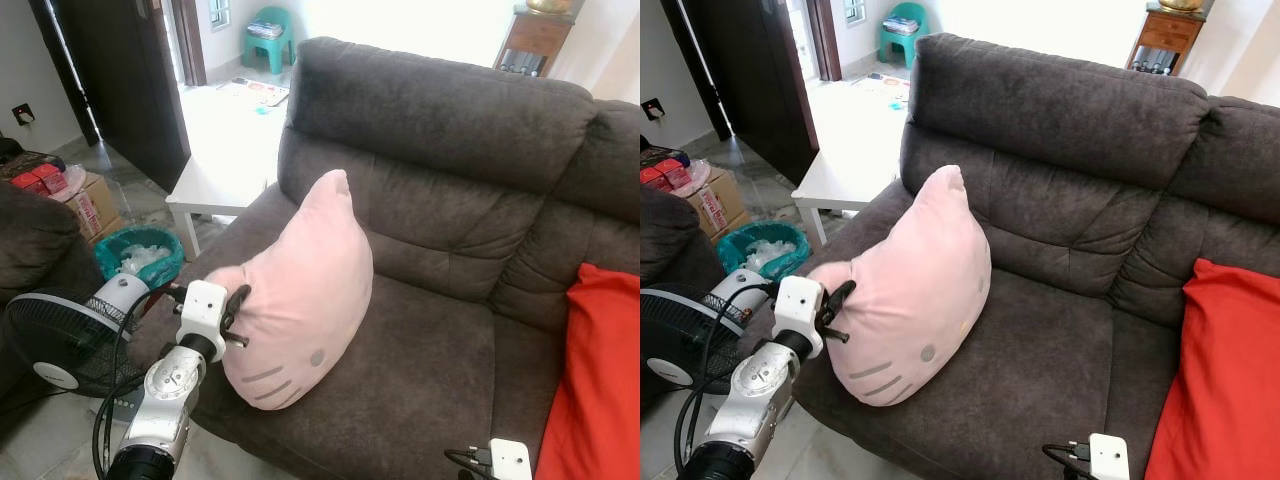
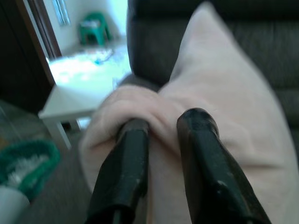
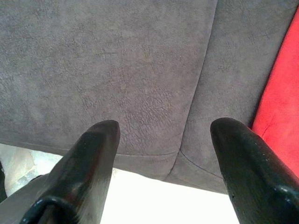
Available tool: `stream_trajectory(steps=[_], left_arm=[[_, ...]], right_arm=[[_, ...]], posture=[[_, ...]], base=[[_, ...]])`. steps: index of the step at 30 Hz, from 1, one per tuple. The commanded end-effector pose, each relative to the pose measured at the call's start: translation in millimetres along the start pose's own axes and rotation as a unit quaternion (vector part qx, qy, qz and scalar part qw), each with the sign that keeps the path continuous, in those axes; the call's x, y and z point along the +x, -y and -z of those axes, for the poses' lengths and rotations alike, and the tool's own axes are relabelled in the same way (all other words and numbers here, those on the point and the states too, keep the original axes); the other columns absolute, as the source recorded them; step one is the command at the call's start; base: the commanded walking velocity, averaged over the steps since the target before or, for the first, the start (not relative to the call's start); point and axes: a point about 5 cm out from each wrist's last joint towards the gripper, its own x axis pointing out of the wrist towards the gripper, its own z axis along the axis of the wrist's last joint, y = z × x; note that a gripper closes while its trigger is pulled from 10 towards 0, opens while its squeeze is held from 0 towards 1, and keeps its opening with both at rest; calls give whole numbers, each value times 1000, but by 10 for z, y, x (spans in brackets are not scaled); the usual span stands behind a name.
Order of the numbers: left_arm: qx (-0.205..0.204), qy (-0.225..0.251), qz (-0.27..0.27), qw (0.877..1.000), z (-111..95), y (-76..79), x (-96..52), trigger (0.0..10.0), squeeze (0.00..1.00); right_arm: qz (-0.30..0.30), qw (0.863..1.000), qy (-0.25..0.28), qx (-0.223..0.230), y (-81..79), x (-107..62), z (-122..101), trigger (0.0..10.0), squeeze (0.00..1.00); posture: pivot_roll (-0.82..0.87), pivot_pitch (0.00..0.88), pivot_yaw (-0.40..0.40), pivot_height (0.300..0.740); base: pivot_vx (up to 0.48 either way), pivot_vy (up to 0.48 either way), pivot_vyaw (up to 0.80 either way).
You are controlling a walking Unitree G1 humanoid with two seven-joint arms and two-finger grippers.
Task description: Move the pillow to the sofa from floor
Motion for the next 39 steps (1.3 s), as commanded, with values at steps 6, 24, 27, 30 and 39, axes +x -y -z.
stream_trajectory(steps=[6, 24, 27, 30, 39], left_arm=[[9, 46, -6, 999, -175, 65, -28, 10000, 1000], [114, 42, -116, 986, -91, 3, -386, 10000, 0], [121, 42, -119, 985, -84, 42, -424, 10000, 0], [115, 32, -111, 987, -25, 80, -473, 10000, 0], [102, 25, -114, 988, 10, 110, -504, 10000, 0]], right_arm=[[4, 1000, 1, 12, -2, -2, 6, 10000, 0], [-1, 999, 8, 40, -27, -6, 14, 10000, 0], [-2, 999, 8, 40, -29, -8, 20, 10000, 0], [-3, 999, 8, 45, -38, -10, 30, 10000, 0], [-8, 998, 12, 58, -70, -14, 42, 10000, 0]], posture=[[104, 20, -99, 740], [96, 0, -79, 740], [98, 0, -70, 740], [95, 0, -65, 740], [95, 0, -53, 740]], base=[[0, 0, 0], [0, 0, 0], [0, 0, 0], [0, 0, 0], [0, 0, 0]])
